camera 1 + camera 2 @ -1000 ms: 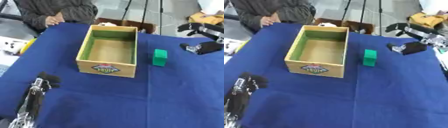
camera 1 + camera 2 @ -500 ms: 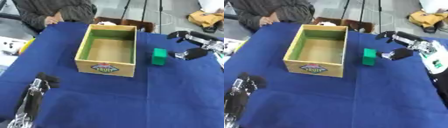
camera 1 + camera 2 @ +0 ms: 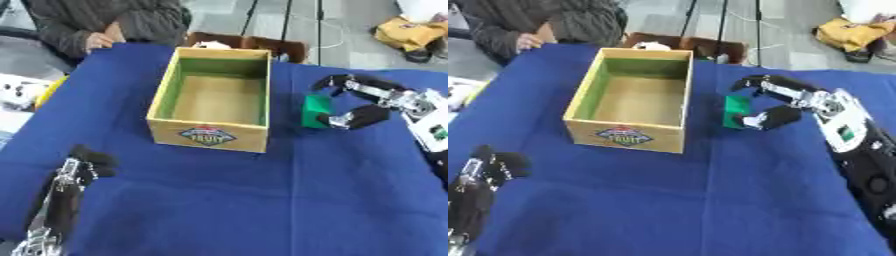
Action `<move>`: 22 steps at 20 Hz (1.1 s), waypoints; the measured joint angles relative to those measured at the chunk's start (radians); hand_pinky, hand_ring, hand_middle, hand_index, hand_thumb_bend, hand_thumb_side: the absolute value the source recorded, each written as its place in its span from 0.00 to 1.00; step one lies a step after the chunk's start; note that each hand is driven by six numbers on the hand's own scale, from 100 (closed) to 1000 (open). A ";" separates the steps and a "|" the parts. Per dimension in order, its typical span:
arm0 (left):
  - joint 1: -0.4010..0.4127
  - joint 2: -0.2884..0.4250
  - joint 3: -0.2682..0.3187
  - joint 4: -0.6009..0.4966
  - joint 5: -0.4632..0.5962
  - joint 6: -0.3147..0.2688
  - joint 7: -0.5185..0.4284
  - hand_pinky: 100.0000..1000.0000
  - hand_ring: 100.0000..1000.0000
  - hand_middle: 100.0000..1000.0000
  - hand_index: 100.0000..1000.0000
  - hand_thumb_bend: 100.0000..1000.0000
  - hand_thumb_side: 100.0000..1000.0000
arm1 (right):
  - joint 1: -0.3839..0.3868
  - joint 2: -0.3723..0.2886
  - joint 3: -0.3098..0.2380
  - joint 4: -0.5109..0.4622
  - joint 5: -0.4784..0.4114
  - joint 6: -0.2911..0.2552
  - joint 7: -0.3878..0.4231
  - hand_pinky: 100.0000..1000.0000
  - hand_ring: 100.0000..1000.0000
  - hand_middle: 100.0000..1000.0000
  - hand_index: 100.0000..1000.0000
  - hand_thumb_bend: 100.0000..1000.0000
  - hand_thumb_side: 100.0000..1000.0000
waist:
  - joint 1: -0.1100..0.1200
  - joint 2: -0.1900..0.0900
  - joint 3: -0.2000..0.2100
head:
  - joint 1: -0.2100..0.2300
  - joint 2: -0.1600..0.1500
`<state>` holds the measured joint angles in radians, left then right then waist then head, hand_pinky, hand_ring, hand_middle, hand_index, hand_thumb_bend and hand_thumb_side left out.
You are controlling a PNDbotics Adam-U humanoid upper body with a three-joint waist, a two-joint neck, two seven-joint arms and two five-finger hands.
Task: Pick up objects on the table and place them in the box.
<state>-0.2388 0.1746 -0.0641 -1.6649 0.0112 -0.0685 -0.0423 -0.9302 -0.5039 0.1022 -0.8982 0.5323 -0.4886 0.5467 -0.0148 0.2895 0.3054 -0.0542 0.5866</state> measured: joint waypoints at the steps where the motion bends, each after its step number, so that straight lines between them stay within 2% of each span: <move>1: 0.000 0.000 0.000 0.000 0.000 0.000 0.000 0.64 0.65 0.54 0.57 0.30 1.00 | 0.000 0.004 0.003 0.002 0.004 -0.002 0.001 0.81 0.96 0.89 0.91 0.20 0.50 | 0.000 0.000 0.001 | 0.000 0.000; 3: 0.000 -0.001 0.000 0.000 0.000 -0.001 -0.001 0.64 0.65 0.54 0.57 0.30 1.00 | 0.000 0.013 0.004 0.005 0.010 -0.005 0.000 0.80 0.94 0.88 0.91 0.22 0.46 | 0.002 0.001 0.001 | -0.001 0.000; 4: 0.000 -0.004 0.000 0.000 0.000 -0.001 -0.001 0.64 0.65 0.54 0.57 0.30 1.00 | 0.000 0.017 0.005 0.005 0.013 -0.007 0.000 0.80 0.94 0.88 0.91 0.19 0.48 | 0.003 0.001 0.001 | -0.001 0.000; 7: 0.000 -0.008 0.000 0.000 0.000 -0.001 -0.001 0.64 0.65 0.54 0.57 0.30 1.00 | 0.000 0.023 0.010 0.009 0.028 -0.013 -0.002 0.78 0.91 0.86 0.91 0.17 0.43 | 0.006 0.002 0.001 | -0.002 0.000; 8: 0.000 -0.008 0.000 0.000 0.000 -0.001 -0.001 0.64 0.65 0.54 0.57 0.30 1.00 | 0.000 0.026 0.010 0.010 0.034 -0.014 -0.004 0.76 0.89 0.83 0.91 0.11 0.36 | 0.006 0.003 0.001 | -0.002 0.000; 9: 0.000 -0.008 -0.001 0.000 0.000 -0.001 -0.001 0.64 0.65 0.54 0.57 0.30 1.00 | 0.000 0.028 0.010 0.011 0.039 -0.016 -0.006 0.76 0.88 0.82 0.91 0.10 0.35 | 0.006 0.003 0.002 | -0.002 0.000; 12: 0.000 -0.008 -0.001 0.000 0.000 -0.001 -0.001 0.64 0.65 0.54 0.57 0.30 1.00 | 0.001 0.029 0.010 0.014 0.055 -0.018 -0.015 0.69 0.78 0.73 0.89 0.00 0.21 | 0.006 0.004 0.002 | -0.003 0.000; 13: 0.000 -0.008 -0.001 0.000 0.000 -0.001 -0.001 0.64 0.65 0.54 0.57 0.30 1.00 | 0.002 0.030 0.010 0.016 0.059 -0.018 -0.018 0.68 0.74 0.72 0.89 0.00 0.18 | 0.006 0.004 0.002 | -0.003 0.000; 14: 0.000 -0.008 -0.001 0.000 0.000 -0.001 -0.001 0.64 0.65 0.54 0.57 0.30 1.00 | 0.002 0.030 0.010 0.016 0.062 -0.018 -0.022 0.64 0.65 0.66 0.88 0.00 0.13 | 0.006 0.004 0.002 | -0.004 0.000; 16: 0.000 -0.008 -0.001 0.000 0.000 -0.001 -0.001 0.64 0.65 0.54 0.57 0.30 1.00 | 0.003 0.032 0.010 0.017 0.068 -0.017 -0.033 0.61 0.58 0.62 0.88 0.00 0.07 | 0.006 0.004 0.002 | -0.004 0.000; 18: 0.000 -0.008 -0.001 0.000 0.000 -0.001 -0.001 0.64 0.65 0.54 0.57 0.30 1.00 | 0.003 0.033 0.010 0.017 0.074 -0.018 -0.046 0.54 0.47 0.59 0.87 0.00 0.05 | 0.006 0.004 0.002 | -0.004 0.000; 20: 0.000 -0.008 -0.001 0.000 0.000 -0.001 -0.001 0.64 0.65 0.54 0.57 0.30 1.00 | 0.004 0.033 0.010 0.017 0.075 -0.018 -0.058 0.49 0.42 0.59 0.87 0.00 0.04 | 0.006 0.004 0.001 | -0.004 0.000; 22: 0.000 -0.008 -0.001 0.000 0.000 -0.001 -0.001 0.65 0.65 0.54 0.57 0.30 1.00 | 0.006 0.033 0.011 0.017 0.077 -0.018 -0.069 0.49 0.45 0.62 0.87 0.00 0.08 | 0.006 0.004 0.001 | -0.004 0.000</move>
<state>-0.2388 0.1669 -0.0649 -1.6649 0.0112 -0.0694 -0.0434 -0.9245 -0.4712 0.1127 -0.8814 0.6096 -0.5062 0.4781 -0.0086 0.2935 0.3063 -0.0583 0.5868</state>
